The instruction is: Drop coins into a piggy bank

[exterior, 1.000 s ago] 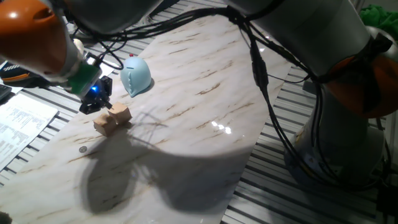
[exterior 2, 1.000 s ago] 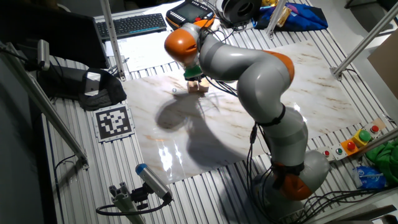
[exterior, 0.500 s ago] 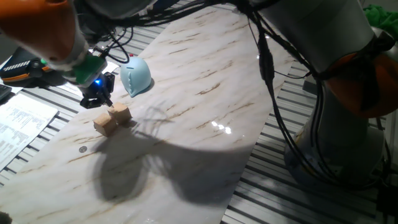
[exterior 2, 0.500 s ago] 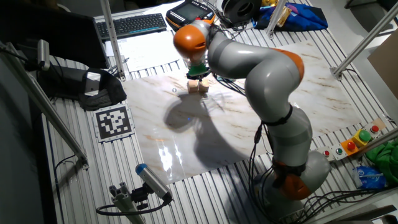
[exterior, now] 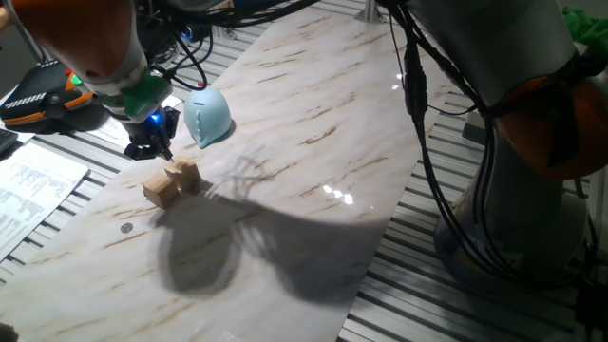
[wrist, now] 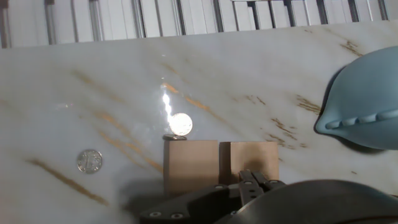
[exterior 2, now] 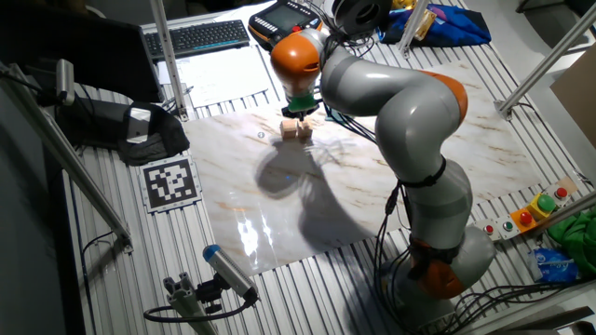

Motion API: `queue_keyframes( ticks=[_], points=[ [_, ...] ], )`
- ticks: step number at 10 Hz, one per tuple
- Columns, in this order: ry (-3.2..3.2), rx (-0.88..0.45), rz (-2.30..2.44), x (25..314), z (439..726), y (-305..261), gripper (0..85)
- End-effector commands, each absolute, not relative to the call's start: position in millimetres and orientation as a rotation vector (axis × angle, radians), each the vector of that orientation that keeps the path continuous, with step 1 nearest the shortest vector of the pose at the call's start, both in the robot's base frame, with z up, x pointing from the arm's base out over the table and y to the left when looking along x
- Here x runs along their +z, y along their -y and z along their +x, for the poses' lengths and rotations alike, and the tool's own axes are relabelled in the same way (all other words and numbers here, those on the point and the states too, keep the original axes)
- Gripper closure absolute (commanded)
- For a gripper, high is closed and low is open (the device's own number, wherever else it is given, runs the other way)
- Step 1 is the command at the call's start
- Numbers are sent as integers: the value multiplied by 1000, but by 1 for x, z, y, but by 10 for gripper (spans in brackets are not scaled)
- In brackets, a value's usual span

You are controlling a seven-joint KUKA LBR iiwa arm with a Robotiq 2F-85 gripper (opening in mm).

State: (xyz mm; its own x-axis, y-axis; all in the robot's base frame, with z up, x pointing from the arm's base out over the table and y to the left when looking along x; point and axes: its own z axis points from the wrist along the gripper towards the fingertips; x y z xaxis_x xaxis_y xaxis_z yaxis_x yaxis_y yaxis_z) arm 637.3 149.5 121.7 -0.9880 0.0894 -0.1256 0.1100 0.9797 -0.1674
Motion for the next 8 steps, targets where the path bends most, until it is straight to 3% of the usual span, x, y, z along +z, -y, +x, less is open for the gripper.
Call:
queue_keyframes(
  ticks=[1,5,8],
  points=[
    [-3009,-264,147,122,637,-149,850],
    [-3013,-271,68,125,638,-144,850],
    [-3023,-186,103,124,638,-137,850]
  ],
)
